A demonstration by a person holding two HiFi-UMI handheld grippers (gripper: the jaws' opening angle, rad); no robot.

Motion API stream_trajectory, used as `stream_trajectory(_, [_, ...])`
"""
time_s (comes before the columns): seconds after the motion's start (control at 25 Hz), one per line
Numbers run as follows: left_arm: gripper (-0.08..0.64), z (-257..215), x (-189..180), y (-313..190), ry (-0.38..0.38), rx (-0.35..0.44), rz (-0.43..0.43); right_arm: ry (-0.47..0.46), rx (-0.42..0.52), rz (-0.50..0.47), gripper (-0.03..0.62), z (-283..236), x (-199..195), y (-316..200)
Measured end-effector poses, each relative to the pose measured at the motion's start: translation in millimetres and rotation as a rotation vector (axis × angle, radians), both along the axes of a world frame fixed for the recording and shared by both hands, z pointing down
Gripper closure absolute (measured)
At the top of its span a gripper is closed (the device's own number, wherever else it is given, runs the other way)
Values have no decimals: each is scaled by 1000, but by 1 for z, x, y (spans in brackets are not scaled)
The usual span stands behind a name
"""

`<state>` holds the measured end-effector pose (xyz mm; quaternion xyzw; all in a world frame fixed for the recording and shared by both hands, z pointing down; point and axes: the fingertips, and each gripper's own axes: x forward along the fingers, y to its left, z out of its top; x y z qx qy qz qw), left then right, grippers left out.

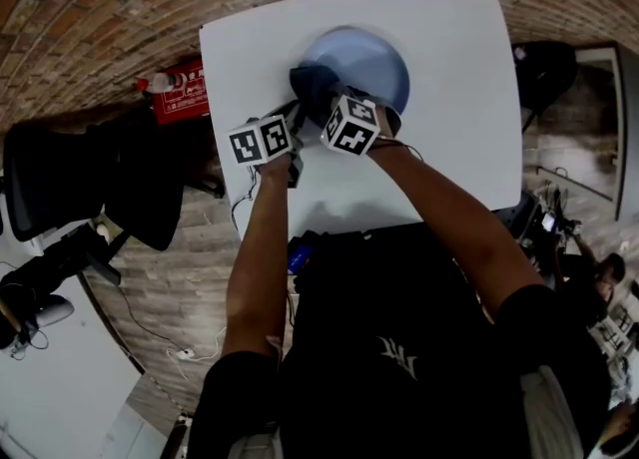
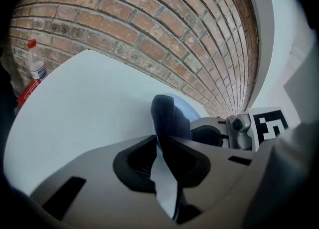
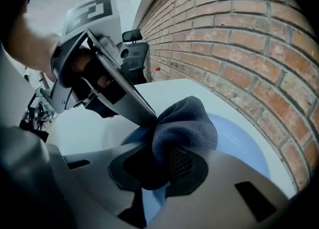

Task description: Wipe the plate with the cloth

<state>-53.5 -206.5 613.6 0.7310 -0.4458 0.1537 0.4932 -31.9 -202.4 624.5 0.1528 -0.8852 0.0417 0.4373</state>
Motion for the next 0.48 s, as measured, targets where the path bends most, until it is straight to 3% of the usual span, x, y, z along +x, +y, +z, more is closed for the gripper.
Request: stream_trajectory(0.48, [520,0,-1,0,3,11,-2,54,34,-5,518,1,27,-5])
